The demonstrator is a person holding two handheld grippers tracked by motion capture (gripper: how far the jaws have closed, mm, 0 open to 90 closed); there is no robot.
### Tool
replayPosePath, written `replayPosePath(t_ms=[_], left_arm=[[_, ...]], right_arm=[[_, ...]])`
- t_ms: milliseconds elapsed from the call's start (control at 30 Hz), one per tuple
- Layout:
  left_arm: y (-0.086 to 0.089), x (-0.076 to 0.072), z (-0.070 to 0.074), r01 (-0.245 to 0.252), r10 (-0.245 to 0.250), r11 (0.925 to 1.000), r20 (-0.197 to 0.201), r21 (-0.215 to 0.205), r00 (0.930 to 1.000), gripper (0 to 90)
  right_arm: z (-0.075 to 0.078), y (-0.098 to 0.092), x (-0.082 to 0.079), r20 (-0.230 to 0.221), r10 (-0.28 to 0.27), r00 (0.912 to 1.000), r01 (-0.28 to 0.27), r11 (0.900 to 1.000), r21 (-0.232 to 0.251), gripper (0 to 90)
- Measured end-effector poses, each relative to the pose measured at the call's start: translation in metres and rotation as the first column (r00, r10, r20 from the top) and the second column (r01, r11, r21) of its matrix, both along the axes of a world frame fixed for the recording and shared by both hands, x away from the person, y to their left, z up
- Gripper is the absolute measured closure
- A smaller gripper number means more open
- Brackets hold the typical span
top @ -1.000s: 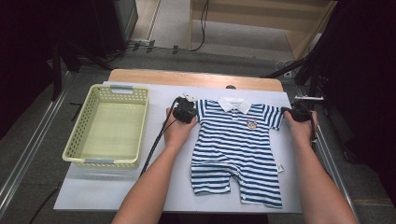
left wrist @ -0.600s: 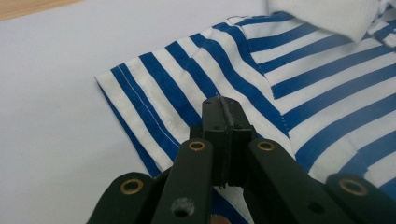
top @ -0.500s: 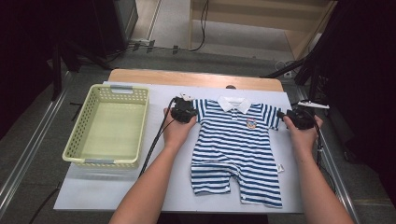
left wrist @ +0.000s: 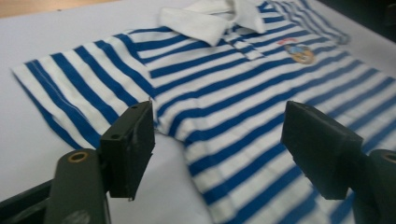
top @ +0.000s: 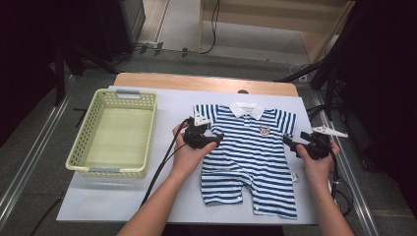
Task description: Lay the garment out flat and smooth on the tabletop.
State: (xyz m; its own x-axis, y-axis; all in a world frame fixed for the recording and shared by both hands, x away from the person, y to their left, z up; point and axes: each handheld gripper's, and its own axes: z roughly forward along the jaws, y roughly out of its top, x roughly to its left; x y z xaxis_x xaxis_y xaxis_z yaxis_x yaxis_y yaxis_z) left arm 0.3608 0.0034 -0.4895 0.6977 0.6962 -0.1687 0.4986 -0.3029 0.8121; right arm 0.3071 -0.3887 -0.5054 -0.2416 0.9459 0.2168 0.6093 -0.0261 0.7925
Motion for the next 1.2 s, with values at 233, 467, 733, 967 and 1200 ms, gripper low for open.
replayPosePath(t_ms=[233,467,733,967,1200], left_arm=[[0.007,-0.034,0.003,0.059,-0.059,0.9977,0.002,-0.033,0.9983,12.3],[0.015,-0.063,0.004,0.101,-0.101,0.9930,-0.002,-0.062,0.9949,0.0],[0.033,-0.095,-0.002,0.088,-0.087,0.9931,0.014,-0.078,0.9961,0.0],[0.046,-0.120,-0.005,0.079,-0.078,0.9945,0.024,-0.069,0.9967,0.0],[0.052,-0.146,-0.007,0.099,-0.097,0.9936,0.024,-0.055,0.9950,4.9]], right_arm=[[0.001,0.019,-0.033,0.024,0.047,0.9986,-0.046,0.998,-0.043,0.0],[0.011,0.042,-0.059,0.044,0.095,0.9945,-0.093,0.994,-0.055,0.0],[0.016,0.080,-0.096,0.064,0.207,0.9762,-0.204,0.977,-0.055,0.0],[0.018,0.109,-0.124,0.099,0.301,0.9486,-0.297,0.954,-0.047,12.9],[0.010,0.142,-0.144,0.078,0.369,0.9260,-0.365,0.929,-0.067,36.1]])
